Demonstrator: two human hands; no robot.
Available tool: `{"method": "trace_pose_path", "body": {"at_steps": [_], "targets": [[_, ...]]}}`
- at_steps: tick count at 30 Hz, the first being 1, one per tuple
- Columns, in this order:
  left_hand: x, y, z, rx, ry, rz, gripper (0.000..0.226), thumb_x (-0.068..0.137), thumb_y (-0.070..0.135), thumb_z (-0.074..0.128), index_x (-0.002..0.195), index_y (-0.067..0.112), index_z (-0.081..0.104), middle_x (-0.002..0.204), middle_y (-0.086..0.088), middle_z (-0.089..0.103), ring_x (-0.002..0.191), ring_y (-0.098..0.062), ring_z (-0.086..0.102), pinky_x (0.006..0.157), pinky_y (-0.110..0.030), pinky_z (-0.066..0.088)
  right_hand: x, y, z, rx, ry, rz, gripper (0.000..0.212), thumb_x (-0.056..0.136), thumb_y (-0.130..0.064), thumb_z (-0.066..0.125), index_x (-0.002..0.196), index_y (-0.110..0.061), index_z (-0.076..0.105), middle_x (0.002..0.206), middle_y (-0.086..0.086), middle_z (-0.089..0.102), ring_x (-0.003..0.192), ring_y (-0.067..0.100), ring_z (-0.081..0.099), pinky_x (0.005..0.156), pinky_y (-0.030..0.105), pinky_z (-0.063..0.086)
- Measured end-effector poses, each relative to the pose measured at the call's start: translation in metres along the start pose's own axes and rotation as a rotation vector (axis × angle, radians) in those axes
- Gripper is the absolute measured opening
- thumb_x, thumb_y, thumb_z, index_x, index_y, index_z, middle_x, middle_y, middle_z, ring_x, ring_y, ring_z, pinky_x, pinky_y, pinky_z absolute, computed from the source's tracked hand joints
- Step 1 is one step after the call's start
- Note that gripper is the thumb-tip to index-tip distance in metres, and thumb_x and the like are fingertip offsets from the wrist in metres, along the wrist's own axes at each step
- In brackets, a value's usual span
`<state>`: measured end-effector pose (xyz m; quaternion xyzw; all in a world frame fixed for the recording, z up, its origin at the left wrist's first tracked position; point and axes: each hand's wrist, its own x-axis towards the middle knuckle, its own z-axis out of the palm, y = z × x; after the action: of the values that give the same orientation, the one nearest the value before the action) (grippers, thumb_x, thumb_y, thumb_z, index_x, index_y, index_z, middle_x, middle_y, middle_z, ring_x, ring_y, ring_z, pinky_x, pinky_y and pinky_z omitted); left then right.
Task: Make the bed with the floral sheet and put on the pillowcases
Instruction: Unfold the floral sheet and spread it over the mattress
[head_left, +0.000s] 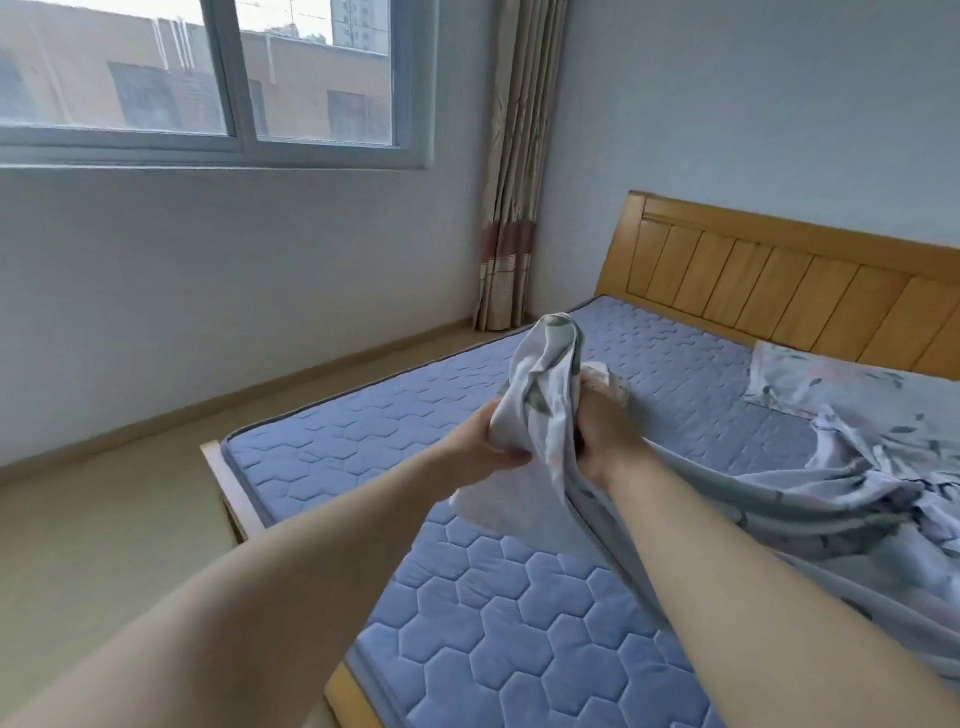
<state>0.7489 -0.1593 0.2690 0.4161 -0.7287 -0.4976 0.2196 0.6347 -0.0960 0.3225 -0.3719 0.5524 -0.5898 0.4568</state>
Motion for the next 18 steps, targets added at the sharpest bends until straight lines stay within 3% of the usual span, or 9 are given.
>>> {"method": "trace_pose_path", "body": {"at_steps": [3, 4, 6, 8, 12, 15, 17, 18], "targets": [[0.041, 0.001, -0.046, 0.112, 0.131, 0.011, 0.013, 0.093, 0.015, 0.05, 0.103, 0.015, 0.058, 0.097, -0.003, 0.056, 0.088, -0.02, 0.05, 0.074, -0.027, 0.038, 0.033, -0.009, 0.028, 0.054, 0.068, 0.031, 0.033, 0.1, -0.012, 0.036, 0.071, -0.015, 0.051, 0.066, 0.002, 0.052, 0.059, 0.014, 0.048, 0.058, 0.027, 0.04], [0.056, -0.001, -0.065, 0.096, 0.181, 0.017, 0.008, 0.093, 0.014, 0.047, 0.089, 0.015, 0.054, 0.09, -0.004, 0.053, 0.08, -0.019, 0.047, 0.066, -0.027, 0.036, 0.044, -0.012, 0.038, 0.099, 0.094, 0.054, 0.032, 0.099, -0.015, 0.039, 0.07, -0.014, 0.052, 0.064, 0.004, 0.052, 0.058, 0.015, 0.048, 0.058, 0.026, 0.039], [0.078, -0.003, -0.095, 0.006, 0.257, 0.017, 0.018, 0.091, 0.009, 0.045, 0.076, 0.018, 0.044, 0.077, -0.002, 0.047, 0.071, -0.016, 0.042, 0.055, -0.026, 0.031, 0.066, -0.015, 0.05, 0.079, 0.126, 0.071, 0.023, 0.095, -0.011, 0.044, 0.075, -0.01, 0.056, 0.072, 0.011, 0.054, 0.063, 0.02, 0.05, 0.064, 0.028, 0.04], [0.095, -0.001, -0.125, -0.142, 0.282, 0.034, 0.023, 0.089, 0.002, 0.04, 0.075, 0.021, 0.042, 0.073, 0.001, 0.045, 0.075, -0.017, 0.043, 0.053, -0.025, 0.033, 0.094, -0.012, 0.062, -0.064, 0.206, 0.089, 0.02, 0.096, -0.01, 0.044, 0.083, -0.007, 0.059, 0.083, 0.016, 0.058, 0.072, 0.023, 0.054, 0.07, 0.031, 0.045], [0.123, 0.005, -0.181, -0.292, 0.302, 0.109, 0.024, 0.088, 0.002, 0.037, 0.08, 0.022, 0.046, 0.073, 0.001, 0.049, 0.075, -0.02, 0.048, 0.052, -0.022, 0.035, 0.142, -0.003, 0.089, -0.185, 0.174, 0.164, 0.033, 0.101, -0.016, 0.034, 0.077, -0.012, 0.055, 0.103, 0.022, 0.062, 0.07, 0.015, 0.049, 0.068, 0.023, 0.04], [0.144, 0.003, -0.215, -0.054, 0.265, 0.243, 0.027, 0.086, -0.001, 0.04, 0.093, 0.021, 0.054, 0.073, 0.003, 0.05, 0.073, -0.017, 0.047, 0.051, -0.018, 0.039, 0.166, -0.001, 0.119, -0.081, 0.055, 0.097, 0.023, 0.094, -0.03, 0.044, 0.084, -0.019, 0.062, 0.077, 0.002, 0.064, 0.066, 0.014, 0.053, 0.062, 0.026, 0.041], [0.157, -0.001, -0.224, 0.158, 0.219, 0.303, 0.039, 0.082, -0.005, 0.037, 0.101, 0.02, 0.061, 0.079, 0.0, 0.052, 0.074, -0.019, 0.046, 0.05, -0.016, 0.039, 0.179, -0.001, 0.138, -0.231, -0.044, 0.037, 0.018, 0.092, -0.025, 0.055, 0.108, -0.019, 0.054, 0.091, -0.003, 0.062, 0.08, 0.013, 0.057, 0.067, 0.024, 0.044], [0.17, -0.006, -0.232, 0.229, 0.187, 0.314, 0.042, 0.081, -0.006, 0.037, 0.105, 0.017, 0.062, 0.082, -0.003, 0.054, 0.075, -0.021, 0.047, 0.054, -0.021, 0.04, 0.198, 0.003, 0.149, -0.369, -0.045, 0.031, 0.035, 0.087, -0.019, 0.062, 0.119, -0.018, 0.048, 0.101, -0.003, 0.059, 0.089, 0.013, 0.057, 0.073, 0.024, 0.045]]}}
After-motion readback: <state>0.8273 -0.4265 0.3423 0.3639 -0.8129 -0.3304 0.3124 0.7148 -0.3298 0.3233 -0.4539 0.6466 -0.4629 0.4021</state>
